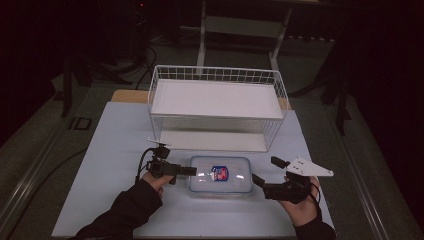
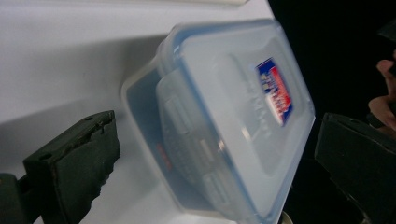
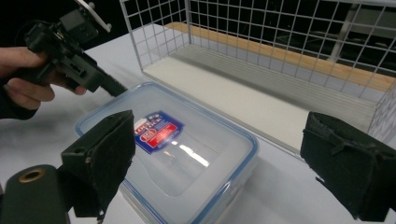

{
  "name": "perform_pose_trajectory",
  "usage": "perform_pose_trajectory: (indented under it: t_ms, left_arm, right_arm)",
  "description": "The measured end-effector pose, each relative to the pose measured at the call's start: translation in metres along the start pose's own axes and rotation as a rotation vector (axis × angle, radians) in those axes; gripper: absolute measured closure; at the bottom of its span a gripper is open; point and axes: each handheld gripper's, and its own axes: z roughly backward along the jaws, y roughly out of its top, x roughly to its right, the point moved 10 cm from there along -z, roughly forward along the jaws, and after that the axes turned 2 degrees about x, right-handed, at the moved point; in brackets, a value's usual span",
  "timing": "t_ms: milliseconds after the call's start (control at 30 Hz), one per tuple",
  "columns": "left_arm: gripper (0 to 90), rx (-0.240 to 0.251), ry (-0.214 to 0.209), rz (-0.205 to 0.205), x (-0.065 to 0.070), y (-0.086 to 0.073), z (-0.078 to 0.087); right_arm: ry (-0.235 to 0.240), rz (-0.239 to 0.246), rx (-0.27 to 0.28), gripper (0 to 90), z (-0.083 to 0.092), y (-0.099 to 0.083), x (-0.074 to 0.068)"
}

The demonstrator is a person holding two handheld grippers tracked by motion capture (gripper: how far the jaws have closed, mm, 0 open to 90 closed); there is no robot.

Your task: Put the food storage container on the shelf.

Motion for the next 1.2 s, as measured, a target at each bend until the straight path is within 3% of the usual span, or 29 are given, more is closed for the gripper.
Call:
perform_pose_trajectory:
  t_ms: [200,233,433,567,667,733,933,1200]
  left_arm:
    - [1.2,-0.036,-0.037,0.086,-0.008,-0.006,-0.007]
    - [5.8,-0.035,-0.030,0.098,-0.010,-0.006,-0.007]
    - [26.2,-0.042,-0.080,0.142,-0.011,-0.007,-0.009]
    - [37.1,-0.051,-0.148,0.175,-0.010,-0.010,-0.010]
    - [45.1,-0.028,-0.187,0.194,-0.011,-0.007,-0.005]
    - [51.6,-0.035,-0.175,0.166,-0.010,-0.008,-0.002]
    - [51.6,-0.043,-0.162,0.128,-0.007,-0.010,-0.001]
    - [54.3,-0.041,-0.150,0.015,0.004,-0.015,0.006]
  right_arm:
    - [0.010,-0.012,-0.019,10.1,-0.002,-0.004,0.000]
    - [0.009,-0.018,-0.022,10.1,-0.002,-0.005,0.000]
    - [0.015,-0.030,-0.038,10.4,-0.004,-0.009,0.001]
    - [0.016,-0.039,-0.044,10.5,-0.003,-0.010,0.002]
    - [0.021,-0.047,-0.049,12.6,-0.002,-0.011,0.003]
    - [0.019,-0.044,-0.052,12.9,-0.002,-0.011,0.003]
    - [0.055,-0.111,-0.092,13.6,-0.007,-0.021,0.005]
    - [0.125,-0.260,-0.171,17.4,-0.019,-0.041,0.013]
